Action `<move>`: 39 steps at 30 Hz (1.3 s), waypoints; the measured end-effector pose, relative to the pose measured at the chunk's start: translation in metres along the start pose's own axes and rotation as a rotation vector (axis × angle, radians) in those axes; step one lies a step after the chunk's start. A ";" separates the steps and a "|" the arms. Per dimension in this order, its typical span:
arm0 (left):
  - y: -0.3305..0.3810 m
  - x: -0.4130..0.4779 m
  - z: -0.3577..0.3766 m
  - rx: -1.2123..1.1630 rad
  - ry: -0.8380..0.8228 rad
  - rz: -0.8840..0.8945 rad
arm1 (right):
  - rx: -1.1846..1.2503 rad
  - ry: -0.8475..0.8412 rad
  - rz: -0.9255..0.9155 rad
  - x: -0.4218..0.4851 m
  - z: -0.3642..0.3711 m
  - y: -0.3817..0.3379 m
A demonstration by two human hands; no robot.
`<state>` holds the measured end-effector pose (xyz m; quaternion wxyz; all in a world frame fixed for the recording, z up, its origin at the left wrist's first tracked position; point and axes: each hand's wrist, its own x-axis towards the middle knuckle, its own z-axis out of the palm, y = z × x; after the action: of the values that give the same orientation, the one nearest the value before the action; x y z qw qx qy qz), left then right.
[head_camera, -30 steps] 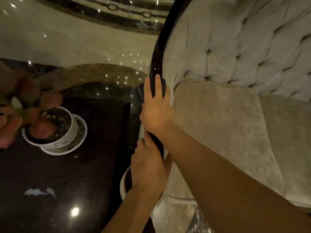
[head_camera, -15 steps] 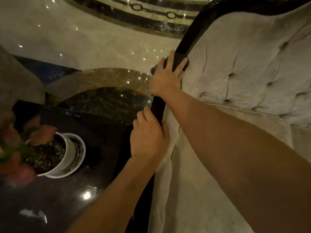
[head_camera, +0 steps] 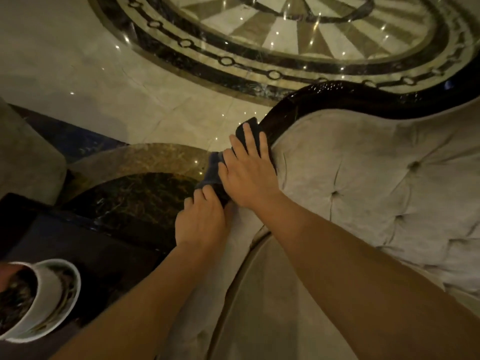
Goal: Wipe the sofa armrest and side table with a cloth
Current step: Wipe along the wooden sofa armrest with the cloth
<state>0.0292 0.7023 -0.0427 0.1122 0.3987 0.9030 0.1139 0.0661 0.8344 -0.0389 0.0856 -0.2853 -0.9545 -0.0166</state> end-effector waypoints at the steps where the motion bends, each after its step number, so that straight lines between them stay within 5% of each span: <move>1: 0.011 0.012 0.000 0.010 0.011 -0.006 | -0.022 -0.006 -0.041 0.007 -0.005 0.011; 8: 0.082 0.089 -0.002 -0.024 0.065 0.032 | -0.111 0.087 -0.064 0.047 -0.035 0.086; 21: 0.201 0.159 -0.037 0.169 0.172 0.335 | -0.063 0.162 0.384 0.041 -0.084 0.216; 28: 0.295 0.177 -0.036 0.250 0.069 0.657 | -0.450 -0.304 0.323 0.015 -0.138 0.283; 34: 0.293 0.180 -0.034 0.248 0.087 0.634 | -1.257 -0.733 0.023 0.025 -0.225 0.293; 36: 0.293 0.181 -0.033 0.234 0.083 0.635 | -1.062 -0.529 -0.015 0.025 -0.253 0.301; 39: 0.294 0.182 -0.032 0.214 0.076 0.624 | -0.457 -0.257 0.084 0.011 -0.267 0.314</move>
<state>0.1048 1.0268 0.0536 -0.0045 0.6609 0.7479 0.0622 0.2705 1.0817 0.2201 -0.1021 -0.3362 -0.9164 -0.1916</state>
